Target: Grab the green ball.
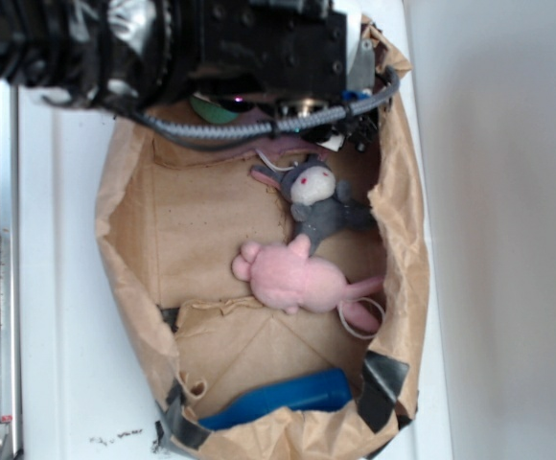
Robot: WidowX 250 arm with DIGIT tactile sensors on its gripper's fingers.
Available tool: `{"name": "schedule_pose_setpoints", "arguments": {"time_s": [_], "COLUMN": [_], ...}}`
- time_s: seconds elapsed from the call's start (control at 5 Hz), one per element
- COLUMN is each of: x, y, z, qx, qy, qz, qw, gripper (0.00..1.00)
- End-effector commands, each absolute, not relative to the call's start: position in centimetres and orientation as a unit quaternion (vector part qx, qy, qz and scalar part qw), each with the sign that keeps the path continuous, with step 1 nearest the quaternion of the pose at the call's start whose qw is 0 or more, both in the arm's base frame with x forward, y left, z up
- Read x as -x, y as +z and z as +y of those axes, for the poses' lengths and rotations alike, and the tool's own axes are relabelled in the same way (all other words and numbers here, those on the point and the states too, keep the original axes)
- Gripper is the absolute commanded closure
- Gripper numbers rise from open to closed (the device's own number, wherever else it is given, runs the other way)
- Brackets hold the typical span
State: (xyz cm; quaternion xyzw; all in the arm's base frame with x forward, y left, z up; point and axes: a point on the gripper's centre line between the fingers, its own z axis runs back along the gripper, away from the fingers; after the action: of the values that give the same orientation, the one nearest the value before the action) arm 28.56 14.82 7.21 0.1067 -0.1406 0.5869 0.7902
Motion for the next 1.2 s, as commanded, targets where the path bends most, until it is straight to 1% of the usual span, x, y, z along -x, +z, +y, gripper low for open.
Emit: {"name": "schedule_pose_setpoints", "arguments": {"time_s": [0.0, 0.2, 0.6, 0.8, 1.0], "x": [-26.5, -26.3, -26.4, -26.1, -26.2], "y": [10.3, 8.7, 6.8, 5.4, 5.2], "z": [16.8, 16.3, 15.5, 15.1, 14.8], "qx": [-0.103, -0.112, -0.126, -0.124, -0.125], "qy": [0.602, 0.6, 0.598, 0.588, 0.594], "qz": [-0.198, -0.217, -0.24, -0.259, -0.263], "qw": [0.767, 0.762, 0.754, 0.756, 0.749], "gripper": [0.0, 0.0, 0.0, 0.09, 1.0]}}
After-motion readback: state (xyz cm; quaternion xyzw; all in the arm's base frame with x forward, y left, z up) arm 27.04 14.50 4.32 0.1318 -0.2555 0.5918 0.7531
